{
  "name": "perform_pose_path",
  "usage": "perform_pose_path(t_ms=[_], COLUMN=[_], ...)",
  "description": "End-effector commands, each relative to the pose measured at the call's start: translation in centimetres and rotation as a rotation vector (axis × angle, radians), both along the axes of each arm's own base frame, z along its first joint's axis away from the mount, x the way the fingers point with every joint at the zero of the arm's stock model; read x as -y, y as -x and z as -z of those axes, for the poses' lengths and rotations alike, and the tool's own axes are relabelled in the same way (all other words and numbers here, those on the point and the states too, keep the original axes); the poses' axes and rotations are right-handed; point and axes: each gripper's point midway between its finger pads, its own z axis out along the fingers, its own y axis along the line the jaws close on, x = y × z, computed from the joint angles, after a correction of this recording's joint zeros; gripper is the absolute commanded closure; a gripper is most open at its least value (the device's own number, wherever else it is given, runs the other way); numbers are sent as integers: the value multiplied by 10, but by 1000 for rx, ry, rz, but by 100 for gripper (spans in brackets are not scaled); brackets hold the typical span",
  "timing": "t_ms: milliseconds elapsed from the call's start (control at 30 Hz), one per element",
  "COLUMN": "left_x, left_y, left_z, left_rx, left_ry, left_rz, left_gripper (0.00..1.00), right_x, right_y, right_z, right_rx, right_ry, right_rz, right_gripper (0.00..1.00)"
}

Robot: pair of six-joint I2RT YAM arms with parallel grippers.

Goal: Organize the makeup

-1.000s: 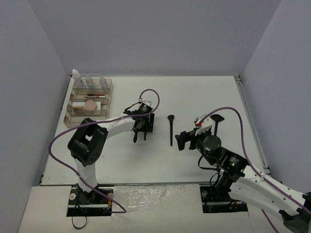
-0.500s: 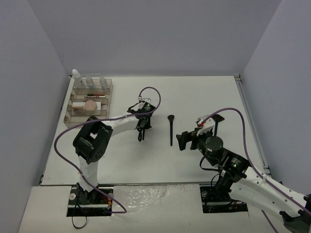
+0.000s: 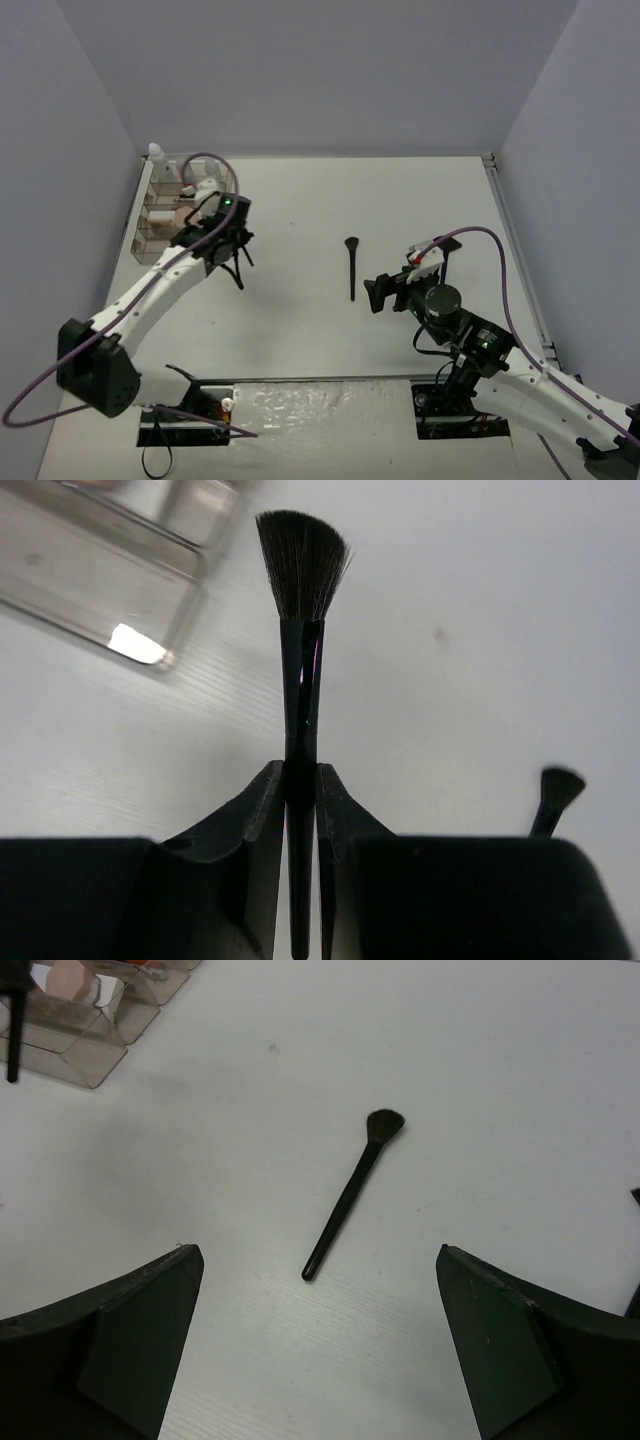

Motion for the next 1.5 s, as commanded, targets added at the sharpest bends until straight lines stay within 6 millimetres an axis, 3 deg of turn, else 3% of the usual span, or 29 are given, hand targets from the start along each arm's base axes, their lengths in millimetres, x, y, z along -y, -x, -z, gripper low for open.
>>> perform_pose_path(t_ms=[0, 67, 200, 500, 567, 767, 1200, 1267, 1467], left_x=[-86, -111, -140, -185, -190, -197, -203, -203, -202], left_y=[12, 11, -4, -46, -54, -69, -67, -67, -68], left_z=[-12, -9, -4, 17, 15, 35, 63, 68, 73], left_rx=[39, 34, 34, -1, 4, -10, -28, -35, -22], left_ry=[74, 117, 203, 299, 309, 347, 411, 415, 433], left_rz=[-341, -432, -537, -732, -778, -866, -996, -1004, -1002], left_gripper=[100, 100, 100, 100, 100, 100, 98, 93, 62], right_x=[-4, -5, -5, -4, -4, -4, -5, -5, -5], right_y=[-6, -5, -4, -5, -5, -5, -7, -7, -8], right_z=[-21, -21, -18, -17, -14, -13, -7, -6, -5], right_rx=[58, 59, 55, 53, 45, 41, 27, 25, 22], right_ry=[-71, -76, -77, -78, -74, -68, -51, -47, -41], right_rz=[9, 4, 2, 9, 8, 13, 16, 17, 20], right_gripper=[0, 0, 0, 0, 0, 0, 0, 0, 0])
